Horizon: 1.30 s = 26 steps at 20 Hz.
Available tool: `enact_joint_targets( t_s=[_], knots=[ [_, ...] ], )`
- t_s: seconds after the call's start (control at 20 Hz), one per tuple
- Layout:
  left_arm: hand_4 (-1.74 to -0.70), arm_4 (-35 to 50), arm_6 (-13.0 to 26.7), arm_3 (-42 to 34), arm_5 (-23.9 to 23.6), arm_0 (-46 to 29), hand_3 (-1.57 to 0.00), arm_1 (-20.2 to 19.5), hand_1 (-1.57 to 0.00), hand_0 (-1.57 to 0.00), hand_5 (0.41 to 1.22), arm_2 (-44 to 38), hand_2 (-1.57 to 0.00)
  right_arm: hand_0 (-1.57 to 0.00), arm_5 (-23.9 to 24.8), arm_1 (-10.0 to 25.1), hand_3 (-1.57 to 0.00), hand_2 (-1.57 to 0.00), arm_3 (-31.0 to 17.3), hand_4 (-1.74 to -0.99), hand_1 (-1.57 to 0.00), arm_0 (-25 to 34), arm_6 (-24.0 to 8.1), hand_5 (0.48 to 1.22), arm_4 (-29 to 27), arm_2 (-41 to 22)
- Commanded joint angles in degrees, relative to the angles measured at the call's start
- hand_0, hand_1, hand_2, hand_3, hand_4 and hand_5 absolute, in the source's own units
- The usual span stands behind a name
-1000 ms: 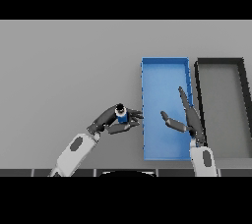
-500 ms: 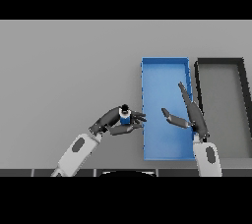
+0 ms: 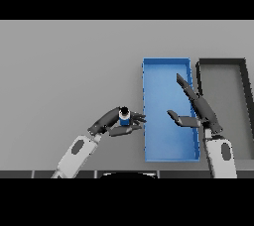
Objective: Pick up the blue pipe and place it into the blue bin.
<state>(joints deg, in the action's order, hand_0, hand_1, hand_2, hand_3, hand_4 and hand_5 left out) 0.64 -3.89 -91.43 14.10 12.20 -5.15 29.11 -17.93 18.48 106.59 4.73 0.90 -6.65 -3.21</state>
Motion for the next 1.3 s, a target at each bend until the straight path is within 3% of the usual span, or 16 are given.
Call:
enact_joint_targets(
  t_s=[0.0, 0.15, 0.4, 0.65, 0.95, 1.1, 1.25],
  knots=[
    [-1.47, -0.72, 0.35, 0.35, -0.18, 0.12, -1.57, 0.39, -1.57, -1.57, 1.221, 0.13, -1.57, 0.00, -1.88, 1.21, 0.00, -0.01, 1.56, -1.171, 0.00, 0.99, -3.19, 0.579, -2.37, -0.70],
    [-1.47, -1.04, -0.07, -1.05, 0.41, -1.19, -1.57, 0.69, -1.57, -1.57, 1.221, 0.18, -1.57, 0.00, -4.85, 3.90, 0.00, 0.00, 6.62, -1.194, 0.00, 4.55, -9.39, 0.543, -4.86, -4.08],
    [-1.47, -2.69, 1.21, -0.04, 1.24, 0.10, -1.57, 2.14, -1.57, -1.57, 1.221, -0.32, -1.57, 0.00, -8.78, 5.21, 0.00, 0.00, 9.12, -1.256, 0.00, 9.85, -13.69, 0.523, -6.98, -8.95],
    [-1.47, -2.90, 1.11, -0.45, 2.52, -0.26, -1.57, 2.01, -1.57, -1.57, 1.221, -1.89, -1.57, 0.00, -10.97, 3.75, 0.00, 0.00, 7.83, -1.227, 0.00, 14.59, -19.44, 0.528, -11.83, -12.38],
    [-1.48, -2.67, 1.10, 0.42, 5.10, -0.46, -1.57, 3.10, -1.57, -1.57, 1.221, -2.90, -1.57, 0.00, -14.04, -0.33, 0.00, 0.00, 2.72, -1.192, 0.00, 20.98, -22.06, 0.514, -10.57, -17.25],
    [-1.46, -2.18, 1.48, 1.13, 6.33, -0.19, -1.57, 4.22, -1.57, -1.57, 1.221, -3.44, -1.57, 0.00, -14.94, -2.42, 0.00, 0.00, -0.72, -1.208, 0.00, 23.86, -23.09, 0.512, -10.43, -18.25],
    [-1.46, -2.63, -0.27, 1.41, 7.97, -0.85, -1.57, 4.14, -1.57, -1.57, 1.221, -3.58, -1.57, -0.02, -15.41, -4.89, -0.05, -0.13, -2.56, -1.222, -0.11, 26.30, -24.26, 0.517, -10.46, -19.82]
  ],
)
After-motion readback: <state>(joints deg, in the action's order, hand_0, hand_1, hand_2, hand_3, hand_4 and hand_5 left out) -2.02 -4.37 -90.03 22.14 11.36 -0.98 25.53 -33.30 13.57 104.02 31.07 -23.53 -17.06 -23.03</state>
